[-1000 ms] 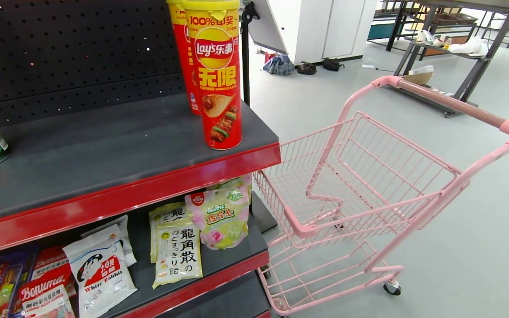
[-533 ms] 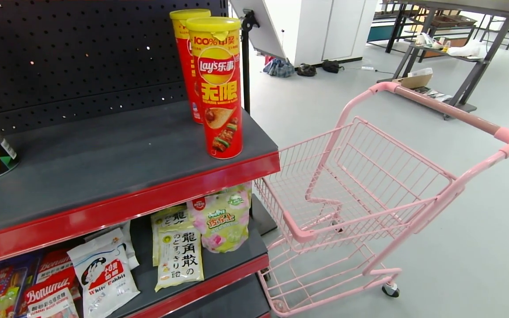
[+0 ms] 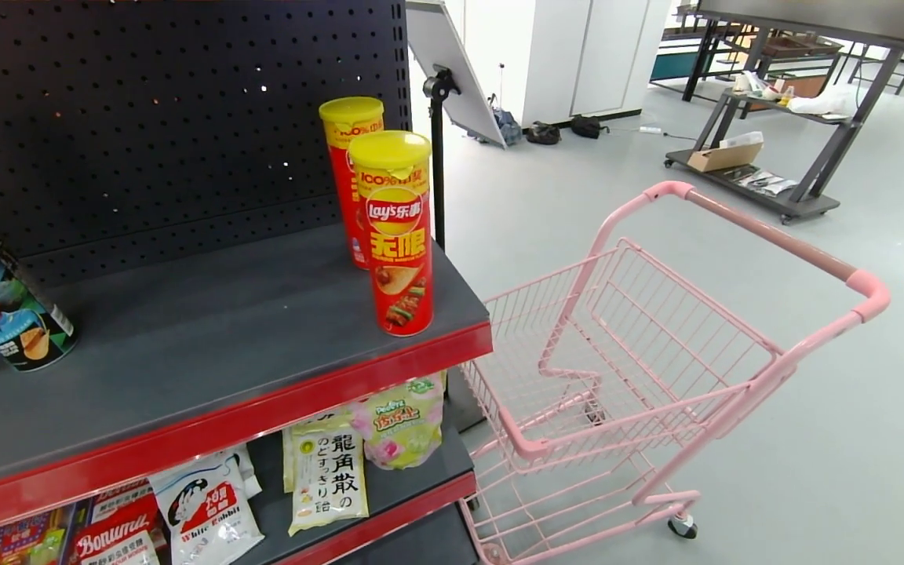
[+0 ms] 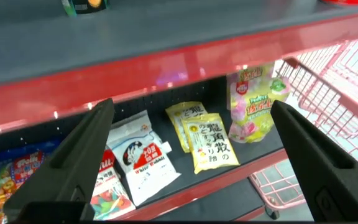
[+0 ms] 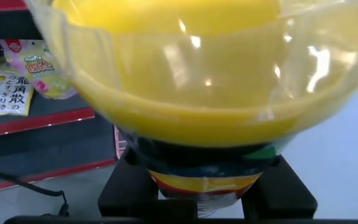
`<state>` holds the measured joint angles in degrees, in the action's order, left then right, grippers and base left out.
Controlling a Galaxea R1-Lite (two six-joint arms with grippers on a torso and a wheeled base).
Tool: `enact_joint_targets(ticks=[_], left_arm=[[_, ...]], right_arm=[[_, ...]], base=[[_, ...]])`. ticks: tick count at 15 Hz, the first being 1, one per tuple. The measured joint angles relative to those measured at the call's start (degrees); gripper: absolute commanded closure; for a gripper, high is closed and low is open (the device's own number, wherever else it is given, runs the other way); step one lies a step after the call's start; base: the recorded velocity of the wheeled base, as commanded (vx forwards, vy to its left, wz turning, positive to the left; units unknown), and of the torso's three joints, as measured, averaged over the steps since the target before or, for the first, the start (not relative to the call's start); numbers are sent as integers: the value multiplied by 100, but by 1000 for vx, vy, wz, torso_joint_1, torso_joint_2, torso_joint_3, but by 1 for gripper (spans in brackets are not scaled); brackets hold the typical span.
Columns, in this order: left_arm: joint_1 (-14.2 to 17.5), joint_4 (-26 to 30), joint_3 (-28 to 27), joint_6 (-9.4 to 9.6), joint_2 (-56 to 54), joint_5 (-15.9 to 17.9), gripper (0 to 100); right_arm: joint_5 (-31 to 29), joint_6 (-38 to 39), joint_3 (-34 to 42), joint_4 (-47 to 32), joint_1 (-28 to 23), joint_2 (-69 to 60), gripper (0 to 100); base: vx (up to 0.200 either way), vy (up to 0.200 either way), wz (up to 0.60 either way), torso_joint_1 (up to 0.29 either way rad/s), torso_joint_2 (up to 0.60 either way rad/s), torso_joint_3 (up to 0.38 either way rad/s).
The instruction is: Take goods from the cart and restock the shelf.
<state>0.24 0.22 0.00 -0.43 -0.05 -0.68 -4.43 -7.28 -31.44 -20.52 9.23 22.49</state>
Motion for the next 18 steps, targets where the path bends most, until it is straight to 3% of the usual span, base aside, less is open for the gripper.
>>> enact_joint_targets(ticks=[6, 16, 18], left_arm=[[0, 7, 0, 0, 0, 2, 0], [0, 2, 0, 0, 0, 2, 0], [0, 2, 0, 0, 0, 2, 0]], right_arm=[[-193, -123, 66, -1, -6, 115, 100], [-224, -202, 68, 148, 6, 379, 100], [-222, -208, 121, 161, 2, 339, 100]], base=[[0, 0, 200, 163, -404, -239], [0, 0, 540, 14, -20, -9], [0, 0, 0, 0, 0, 0]])
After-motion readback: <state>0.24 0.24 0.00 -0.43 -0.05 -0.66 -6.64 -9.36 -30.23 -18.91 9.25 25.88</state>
